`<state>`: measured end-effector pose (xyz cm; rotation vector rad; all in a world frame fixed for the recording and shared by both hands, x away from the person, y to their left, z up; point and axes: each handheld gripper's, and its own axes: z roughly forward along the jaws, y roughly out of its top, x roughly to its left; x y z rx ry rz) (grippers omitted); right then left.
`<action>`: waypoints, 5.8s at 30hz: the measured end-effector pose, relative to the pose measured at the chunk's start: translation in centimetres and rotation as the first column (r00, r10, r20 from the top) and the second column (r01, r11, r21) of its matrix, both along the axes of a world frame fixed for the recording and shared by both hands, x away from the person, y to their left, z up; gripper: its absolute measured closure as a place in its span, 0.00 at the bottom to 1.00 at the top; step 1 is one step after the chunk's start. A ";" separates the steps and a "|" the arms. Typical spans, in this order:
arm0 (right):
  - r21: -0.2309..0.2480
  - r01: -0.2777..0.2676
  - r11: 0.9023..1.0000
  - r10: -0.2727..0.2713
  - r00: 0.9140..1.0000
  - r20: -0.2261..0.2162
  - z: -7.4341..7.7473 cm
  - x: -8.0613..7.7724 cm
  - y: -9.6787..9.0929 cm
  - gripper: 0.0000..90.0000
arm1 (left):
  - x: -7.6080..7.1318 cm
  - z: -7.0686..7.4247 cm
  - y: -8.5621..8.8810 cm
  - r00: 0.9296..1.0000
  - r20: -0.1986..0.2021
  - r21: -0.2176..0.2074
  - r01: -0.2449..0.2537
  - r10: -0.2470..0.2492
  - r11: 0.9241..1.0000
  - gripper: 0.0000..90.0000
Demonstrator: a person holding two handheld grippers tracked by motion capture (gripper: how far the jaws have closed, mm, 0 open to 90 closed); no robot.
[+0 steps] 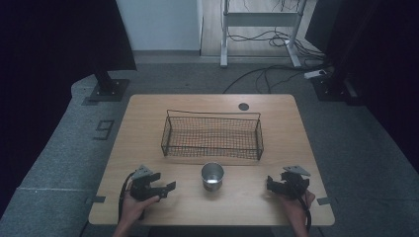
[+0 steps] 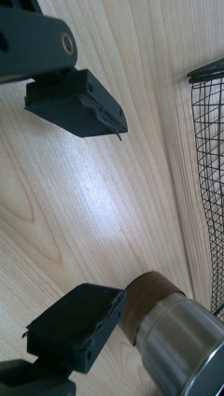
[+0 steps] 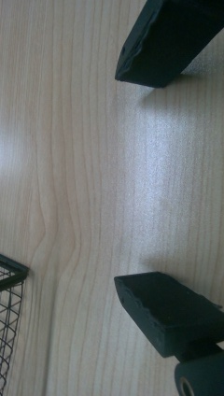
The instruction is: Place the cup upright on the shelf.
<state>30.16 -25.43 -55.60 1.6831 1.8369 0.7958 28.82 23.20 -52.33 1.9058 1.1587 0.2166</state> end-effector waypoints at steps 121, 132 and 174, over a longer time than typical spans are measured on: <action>0.000 -0.025 1.000 0.025 1.000 0.009 0.0 -0.2 -0.2 0.07 | 2.6 4.9 -11.2 0.972 0.051 0.019 0.227 -0.228 0.974 0.11; 0.000 -0.025 1.000 0.025 1.000 0.009 0.0 -0.2 -0.2 0.07 | 2.2 4.2 -12.8 0.961 0.047 0.047 0.271 -0.274 0.961 0.06; 0.001 -0.025 1.000 0.025 1.000 0.009 0.0 -0.2 -0.2 0.07 | 3.0 1.8 -15.7 0.965 0.069 0.138 0.241 -0.252 0.961 0.15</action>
